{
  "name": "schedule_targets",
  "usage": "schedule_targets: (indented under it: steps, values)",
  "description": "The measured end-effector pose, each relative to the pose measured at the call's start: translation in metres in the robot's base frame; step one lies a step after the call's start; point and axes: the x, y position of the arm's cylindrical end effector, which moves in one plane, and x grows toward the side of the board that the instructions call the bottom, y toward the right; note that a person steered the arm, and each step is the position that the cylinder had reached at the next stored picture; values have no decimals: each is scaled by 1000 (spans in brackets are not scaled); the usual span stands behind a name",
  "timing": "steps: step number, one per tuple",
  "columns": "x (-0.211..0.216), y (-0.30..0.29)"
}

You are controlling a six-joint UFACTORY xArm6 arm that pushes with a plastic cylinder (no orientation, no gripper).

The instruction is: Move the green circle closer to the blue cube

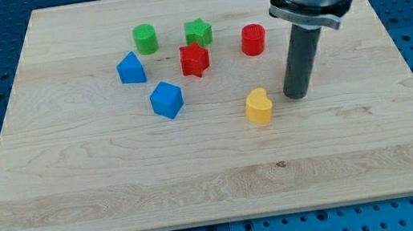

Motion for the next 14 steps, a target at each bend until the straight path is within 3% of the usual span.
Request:
schedule_targets:
  steps: [2,4,5,7,8,10,11,13,14]
  values:
    - [-12,13]
    - [-30,73]
    - [-76,73]
    - [-186,-13]
    - [-202,-34]
    - [-209,-58]
    - [-219,-115]
    - [-164,-154]
    - [-159,-161]
